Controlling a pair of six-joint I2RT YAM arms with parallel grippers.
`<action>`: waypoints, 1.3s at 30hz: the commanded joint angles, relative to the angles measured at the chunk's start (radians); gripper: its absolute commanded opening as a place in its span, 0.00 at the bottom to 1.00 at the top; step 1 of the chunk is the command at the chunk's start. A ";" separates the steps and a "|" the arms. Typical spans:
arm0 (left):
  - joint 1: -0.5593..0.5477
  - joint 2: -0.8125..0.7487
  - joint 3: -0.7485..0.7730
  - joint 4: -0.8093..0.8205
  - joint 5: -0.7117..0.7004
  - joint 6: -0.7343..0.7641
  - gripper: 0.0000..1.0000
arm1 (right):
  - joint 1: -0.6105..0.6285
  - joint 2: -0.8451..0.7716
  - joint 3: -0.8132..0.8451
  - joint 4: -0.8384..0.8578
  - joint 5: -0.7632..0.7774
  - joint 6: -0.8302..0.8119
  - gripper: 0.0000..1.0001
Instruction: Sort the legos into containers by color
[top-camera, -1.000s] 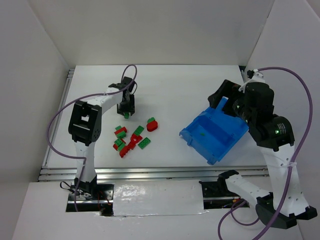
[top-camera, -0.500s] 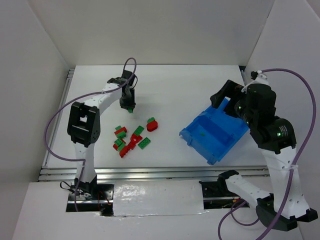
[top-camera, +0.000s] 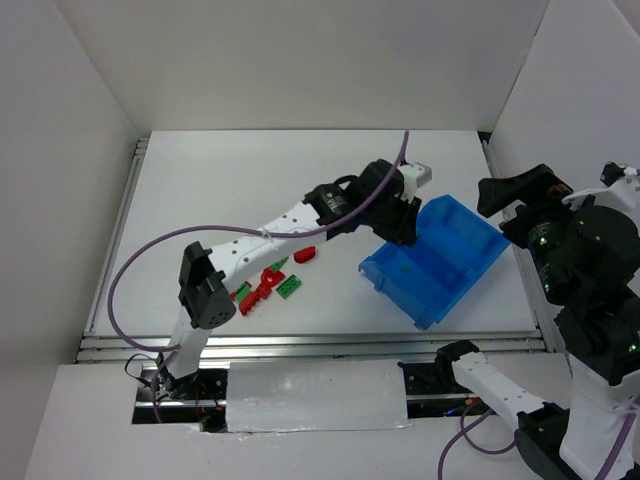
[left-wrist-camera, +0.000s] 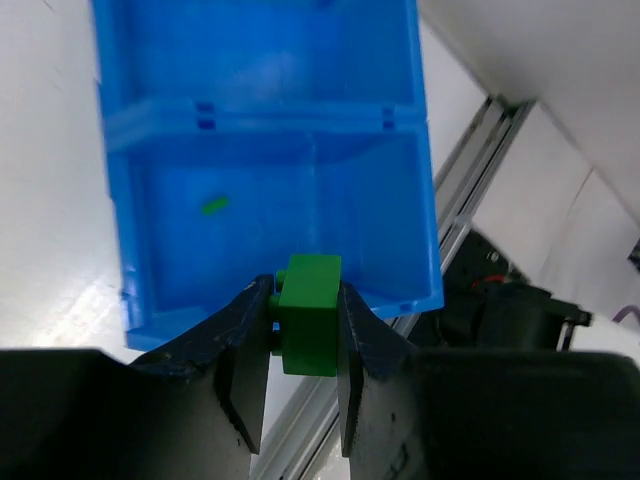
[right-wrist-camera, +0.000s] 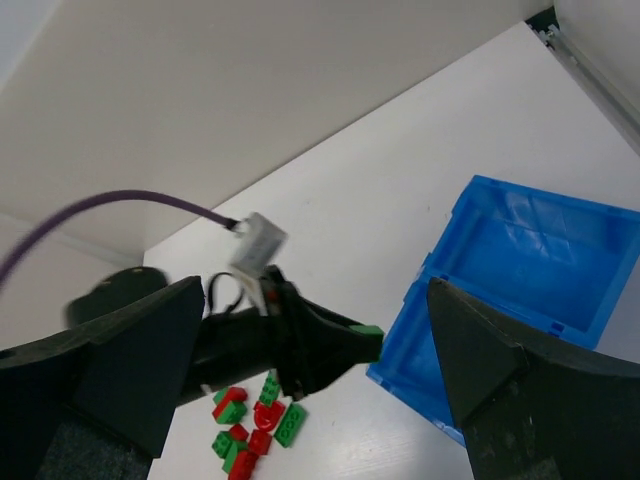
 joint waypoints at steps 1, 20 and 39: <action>-0.008 0.085 0.010 -0.025 0.025 0.012 0.07 | -0.005 -0.002 -0.030 -0.024 0.009 -0.007 1.00; 0.071 -0.024 -0.071 -0.023 -0.314 -0.063 0.99 | -0.005 0.000 -0.186 0.030 -0.146 -0.047 1.00; 0.315 0.074 -0.300 -0.356 -0.471 -0.443 0.95 | -0.002 0.124 -0.322 0.134 -0.441 -0.134 1.00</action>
